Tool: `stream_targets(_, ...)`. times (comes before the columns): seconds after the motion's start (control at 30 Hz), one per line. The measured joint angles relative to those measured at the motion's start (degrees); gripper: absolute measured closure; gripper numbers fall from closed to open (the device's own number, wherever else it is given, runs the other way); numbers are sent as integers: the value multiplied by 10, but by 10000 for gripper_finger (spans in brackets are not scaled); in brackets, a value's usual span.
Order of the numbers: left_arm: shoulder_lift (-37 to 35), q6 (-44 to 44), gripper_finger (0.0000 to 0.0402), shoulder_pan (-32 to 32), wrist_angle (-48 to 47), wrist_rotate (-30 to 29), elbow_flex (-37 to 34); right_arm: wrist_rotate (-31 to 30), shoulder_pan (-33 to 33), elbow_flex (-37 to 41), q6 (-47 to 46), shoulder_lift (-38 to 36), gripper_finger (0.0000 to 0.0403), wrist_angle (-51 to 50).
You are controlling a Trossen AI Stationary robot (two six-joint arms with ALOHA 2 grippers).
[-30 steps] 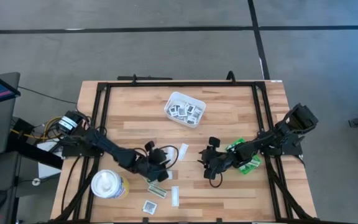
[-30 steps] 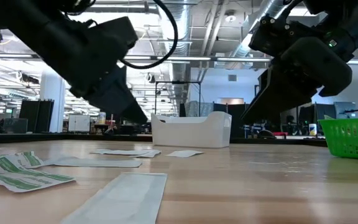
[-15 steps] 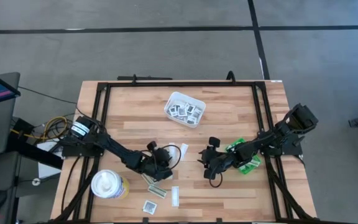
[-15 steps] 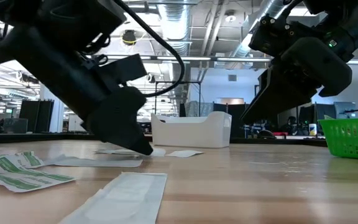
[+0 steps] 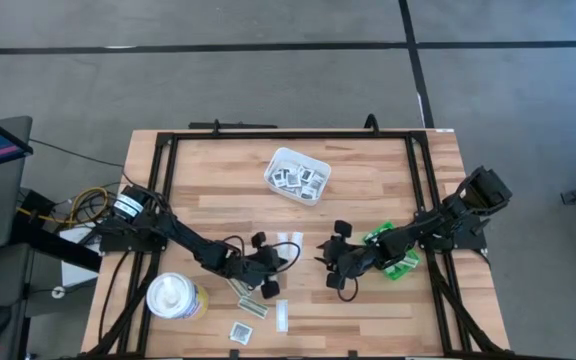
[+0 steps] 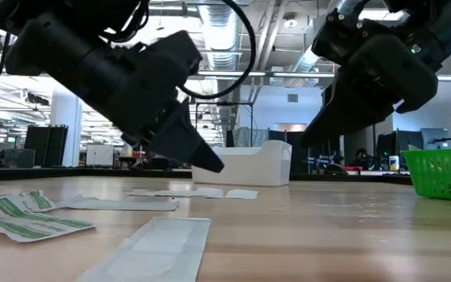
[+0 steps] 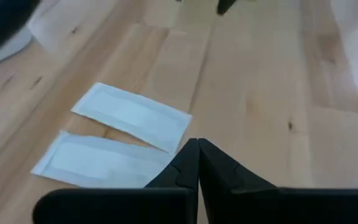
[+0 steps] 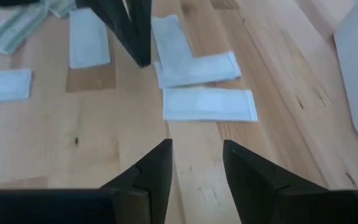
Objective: Pick & Place First Aid Supplies
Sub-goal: Put the bandage pack into the green bin
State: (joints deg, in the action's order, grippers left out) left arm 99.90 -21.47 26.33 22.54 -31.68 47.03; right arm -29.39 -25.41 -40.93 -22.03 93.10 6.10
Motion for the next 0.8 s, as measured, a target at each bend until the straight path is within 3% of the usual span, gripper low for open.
stream_targets(0.27, -5, 34, 374, 0, -2, -37, -1, 0, 0, 0, 0, 0, 267, 2)
stream_targets(0.53, -30, 29, 282, -40, -72, -42, 1, 0, 0, 0, 0, 0, 267, 2)
stream_targets(0.67, -8, -26, 237, -64, -99, 31, 0, 11, 0, 0, 0, 0, 267, 2)
stream_targets(0.8, 6, -28, 216, -65, -88, 45, 2, 14, 0, 0, 0, 0, 267, 1)
